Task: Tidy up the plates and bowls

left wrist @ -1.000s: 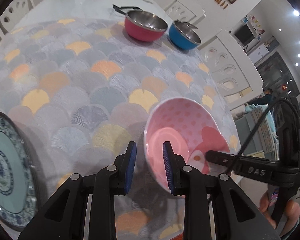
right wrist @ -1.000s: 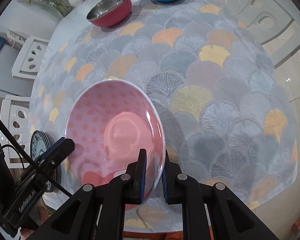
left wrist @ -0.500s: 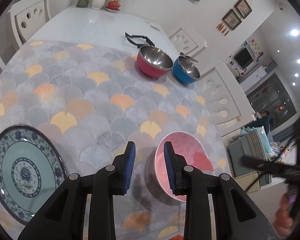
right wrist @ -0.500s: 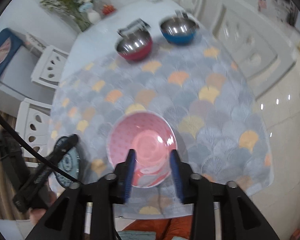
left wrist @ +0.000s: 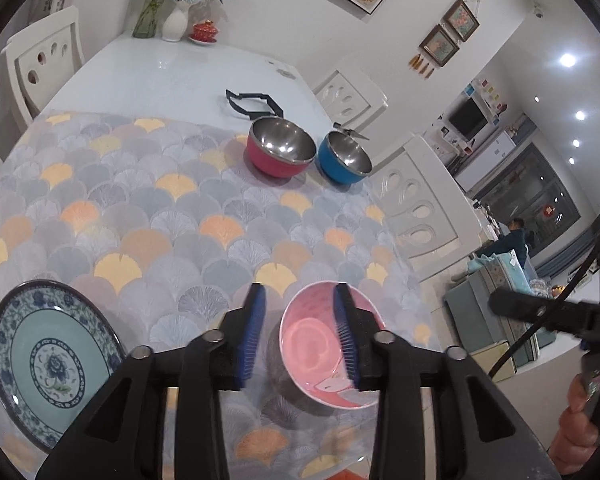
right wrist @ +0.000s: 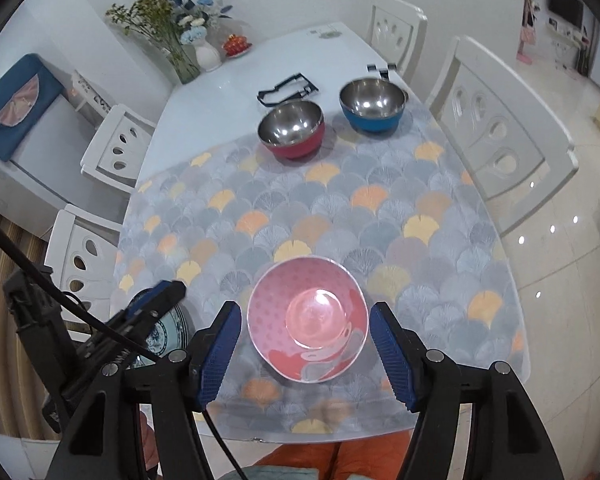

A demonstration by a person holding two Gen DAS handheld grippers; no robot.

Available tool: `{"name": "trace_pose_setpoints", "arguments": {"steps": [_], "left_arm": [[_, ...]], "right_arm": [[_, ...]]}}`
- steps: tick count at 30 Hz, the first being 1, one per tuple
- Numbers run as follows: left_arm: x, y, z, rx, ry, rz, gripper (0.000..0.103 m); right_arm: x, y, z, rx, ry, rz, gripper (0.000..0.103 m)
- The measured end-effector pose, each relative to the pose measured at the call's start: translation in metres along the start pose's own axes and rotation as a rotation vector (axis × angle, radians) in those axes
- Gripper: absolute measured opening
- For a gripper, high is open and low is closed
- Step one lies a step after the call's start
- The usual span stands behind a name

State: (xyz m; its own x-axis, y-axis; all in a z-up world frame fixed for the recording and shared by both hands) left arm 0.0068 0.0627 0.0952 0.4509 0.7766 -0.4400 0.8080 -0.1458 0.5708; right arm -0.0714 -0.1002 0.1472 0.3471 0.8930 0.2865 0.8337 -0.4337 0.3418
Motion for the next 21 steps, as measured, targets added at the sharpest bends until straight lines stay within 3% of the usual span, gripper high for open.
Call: {"name": "trace_pose_setpoints", "arguments": {"steps": [5,11,17,21], "left_arm": [[-0.005,0.022,-0.005,-0.026,-0.008,0.000,0.034],[-0.004,0.058,-0.001,-0.062,0.022,0.010,0.048],[0.005,0.109,0.029,-0.063,0.020,-0.024,0.065],[0.013,0.140,0.068,-0.042,0.029,-0.036,0.065]], "right_arm": [[-0.017,0.012,0.005,0.003,0.001,0.038,0.065],[-0.023,0.055,0.018,-0.030,0.040,0.048,0.065],[-0.022,0.118,0.050,-0.074,0.050,0.018,0.065],[-0.024,0.156,0.086,-0.072,0.046,-0.003,0.065]]}}
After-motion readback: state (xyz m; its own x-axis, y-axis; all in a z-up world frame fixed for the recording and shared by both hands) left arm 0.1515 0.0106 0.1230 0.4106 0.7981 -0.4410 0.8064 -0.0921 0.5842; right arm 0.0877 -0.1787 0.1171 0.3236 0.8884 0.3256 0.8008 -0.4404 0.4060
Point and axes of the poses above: each gripper's, at about its wrist camera, not at the fingertips, and z roughly the way its jaws point, x to its left, y to its top, the point moved 8 cm from there along z, roughly the way its jaws point, and after that the axes turned 3 degrees about z, right-handed, at the moved point
